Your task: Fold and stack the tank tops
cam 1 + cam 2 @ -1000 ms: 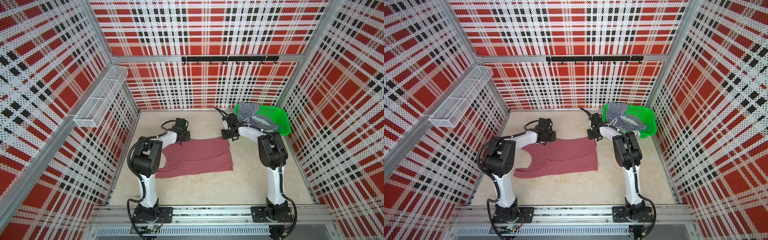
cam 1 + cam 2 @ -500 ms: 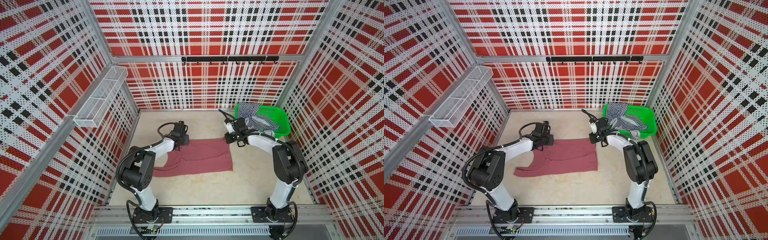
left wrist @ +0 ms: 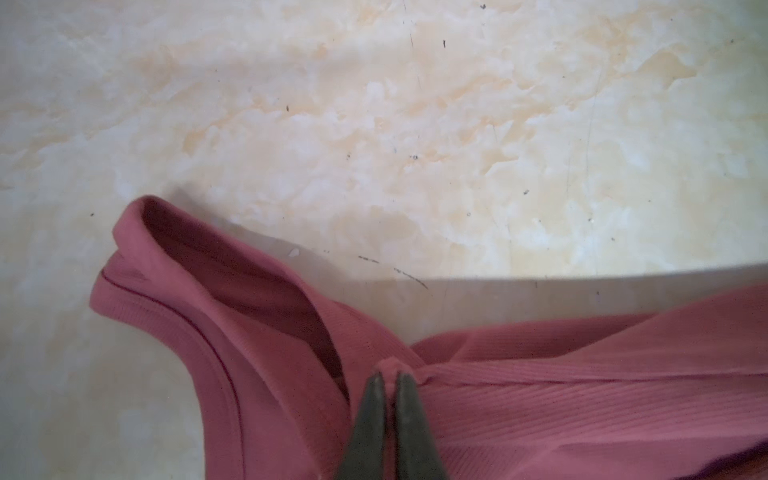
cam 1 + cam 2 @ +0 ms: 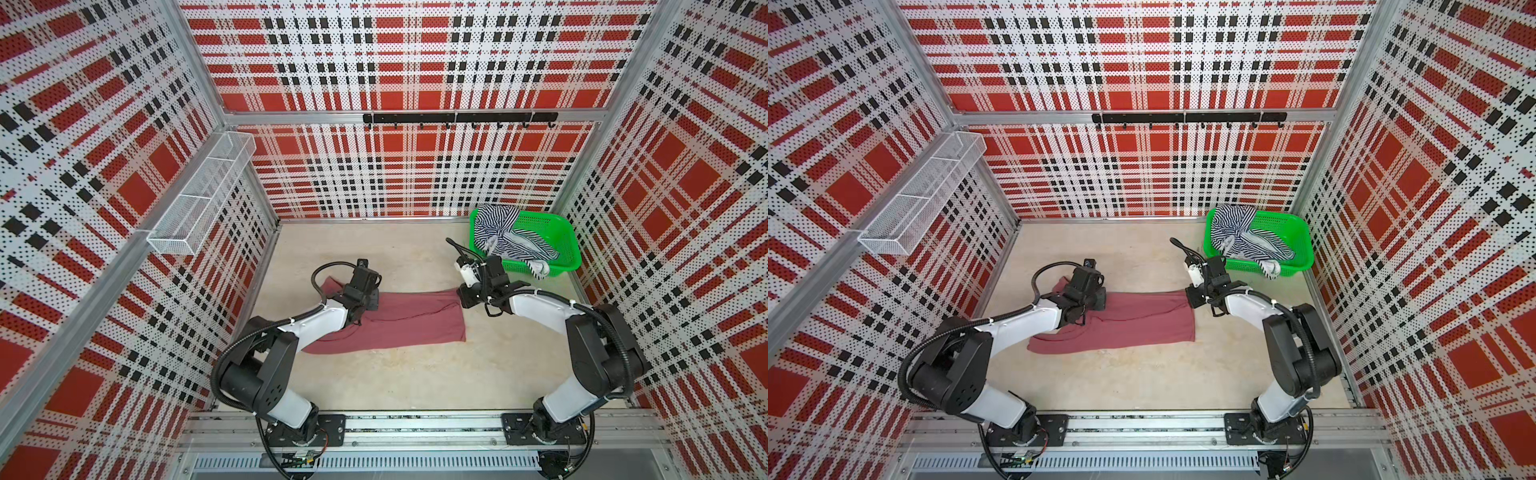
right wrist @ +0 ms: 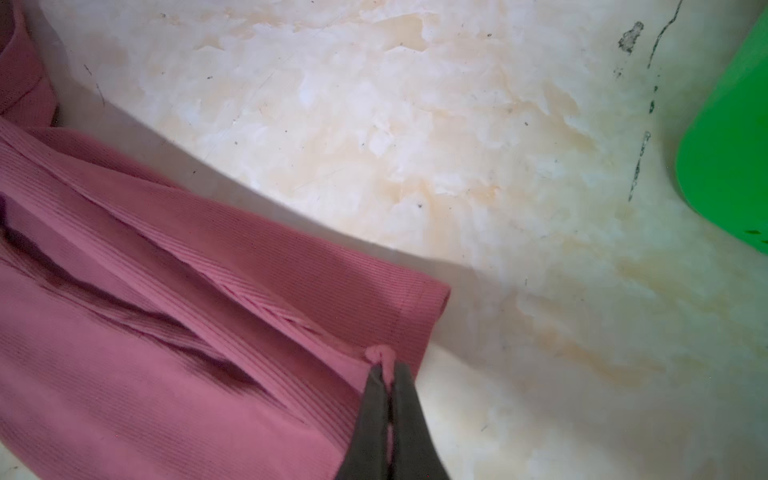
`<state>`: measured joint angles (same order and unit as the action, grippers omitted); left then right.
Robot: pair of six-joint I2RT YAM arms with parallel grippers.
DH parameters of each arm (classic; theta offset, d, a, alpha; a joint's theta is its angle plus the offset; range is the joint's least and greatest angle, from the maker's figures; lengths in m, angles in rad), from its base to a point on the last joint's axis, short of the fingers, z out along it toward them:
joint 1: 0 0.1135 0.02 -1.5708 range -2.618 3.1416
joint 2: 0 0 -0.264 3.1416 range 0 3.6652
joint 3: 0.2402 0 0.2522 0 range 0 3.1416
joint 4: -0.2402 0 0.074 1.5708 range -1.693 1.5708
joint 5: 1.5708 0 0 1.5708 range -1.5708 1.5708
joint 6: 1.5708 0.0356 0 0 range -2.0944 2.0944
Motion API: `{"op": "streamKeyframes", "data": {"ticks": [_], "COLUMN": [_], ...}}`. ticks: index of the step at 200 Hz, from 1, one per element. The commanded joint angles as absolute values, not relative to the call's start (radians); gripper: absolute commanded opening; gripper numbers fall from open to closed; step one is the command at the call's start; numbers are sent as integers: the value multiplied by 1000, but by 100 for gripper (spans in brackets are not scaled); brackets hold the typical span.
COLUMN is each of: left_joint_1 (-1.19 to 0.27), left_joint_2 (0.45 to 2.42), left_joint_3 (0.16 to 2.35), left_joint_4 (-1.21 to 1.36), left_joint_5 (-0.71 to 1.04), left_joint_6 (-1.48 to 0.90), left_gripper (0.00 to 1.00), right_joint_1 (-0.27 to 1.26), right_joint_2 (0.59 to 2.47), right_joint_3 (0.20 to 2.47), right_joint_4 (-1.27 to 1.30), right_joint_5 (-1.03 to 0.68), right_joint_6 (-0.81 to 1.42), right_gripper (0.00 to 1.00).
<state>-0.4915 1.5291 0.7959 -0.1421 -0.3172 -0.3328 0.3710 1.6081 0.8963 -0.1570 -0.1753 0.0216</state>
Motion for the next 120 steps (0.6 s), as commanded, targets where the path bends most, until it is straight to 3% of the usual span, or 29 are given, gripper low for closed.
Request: {"op": "streamKeyframes", "data": {"ticks": [1,55,73,84,101,120], "left_joint_1": [-511,-531,-527,-509,-450,-336], "left_joint_2": [1483,1429,1376,1335,1281,1252], "left_joint_3": [728,624,638,666,719,768], "left_joint_4": [-135,-139,-205,-245,-289,-300], "left_joint_5": [-397,-400,-418,-426,-406,-355], "left_joint_6": [-430,-565,-593,-591,-566,-525], "left_gripper": [0,0,33,47,60,62], "right_joint_1": [382,383,381,372,361,360], "right_joint_2": [1565,1523,1490,1473,1470,1492], "right_joint_3": [864,798,787,795,841,903], "right_joint_4": [-139,-178,-206,-219,-258,-287], "right_joint_5": [-159,-184,-173,-165,-159,-165], "right_joint_6": [33,71,79,74,76,115], "right_gripper": [0,0,18,26,36,39]}}
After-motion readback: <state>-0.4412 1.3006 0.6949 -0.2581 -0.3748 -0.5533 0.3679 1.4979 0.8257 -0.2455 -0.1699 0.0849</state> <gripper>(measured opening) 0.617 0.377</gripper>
